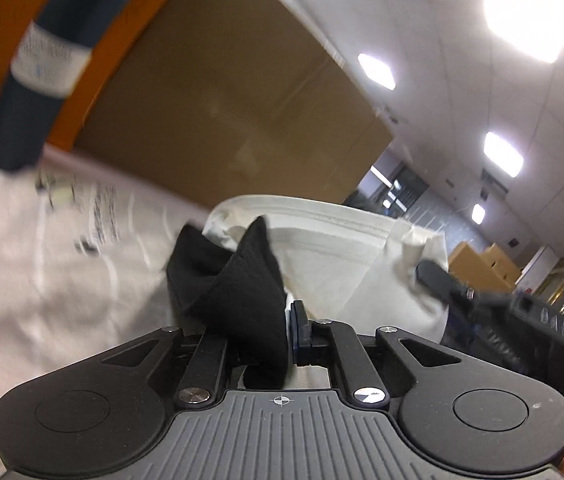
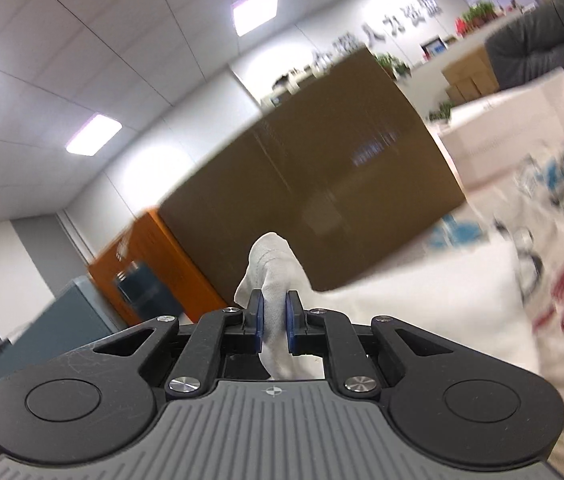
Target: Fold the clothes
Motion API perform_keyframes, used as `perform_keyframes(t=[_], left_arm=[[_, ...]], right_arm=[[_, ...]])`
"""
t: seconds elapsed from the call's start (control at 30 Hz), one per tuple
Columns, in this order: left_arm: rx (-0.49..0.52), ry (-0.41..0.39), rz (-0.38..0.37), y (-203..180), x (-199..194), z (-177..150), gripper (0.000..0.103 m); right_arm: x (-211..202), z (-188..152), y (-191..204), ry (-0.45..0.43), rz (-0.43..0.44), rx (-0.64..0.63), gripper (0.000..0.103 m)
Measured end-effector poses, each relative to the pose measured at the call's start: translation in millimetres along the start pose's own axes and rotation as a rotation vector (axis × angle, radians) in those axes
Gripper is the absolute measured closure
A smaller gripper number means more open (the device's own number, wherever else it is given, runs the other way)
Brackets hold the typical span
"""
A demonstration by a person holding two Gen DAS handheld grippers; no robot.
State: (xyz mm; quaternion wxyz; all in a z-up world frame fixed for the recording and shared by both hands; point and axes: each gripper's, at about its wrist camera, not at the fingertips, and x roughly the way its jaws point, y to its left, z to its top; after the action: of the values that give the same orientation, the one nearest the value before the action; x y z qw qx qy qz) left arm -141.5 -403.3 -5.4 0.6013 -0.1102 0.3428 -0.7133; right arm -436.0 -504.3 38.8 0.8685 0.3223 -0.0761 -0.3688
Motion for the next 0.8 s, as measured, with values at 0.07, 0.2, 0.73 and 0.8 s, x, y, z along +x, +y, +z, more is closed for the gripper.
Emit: perform_keyframes(t=[0.07,0.2,0.73,0.8], left_arm=[[0.01,-0.044,0.022,2.1,-23.0,12.6,0.094],[-0.002,-0.152,0.076,16.0,-80.6,43.0,0.094],[0.005,-0.372,0.31,46.0,-321.1,40.3,0.094],[-0.019,-0.328,0.301,44.4,-332.0,15.2,0.094]], right_arm=[[2.8,14.3,12.0,-0.031,0.022,0.019,0.093],[12.3,38.6,29.9,-0.071,0.062,0.089,0.093],[-48.7,-11.2,35.6,-0.158,0.059,0.173,0.094],[-75.0,-35.0,28.3,-0.147,0.03,0.167,0.094]])
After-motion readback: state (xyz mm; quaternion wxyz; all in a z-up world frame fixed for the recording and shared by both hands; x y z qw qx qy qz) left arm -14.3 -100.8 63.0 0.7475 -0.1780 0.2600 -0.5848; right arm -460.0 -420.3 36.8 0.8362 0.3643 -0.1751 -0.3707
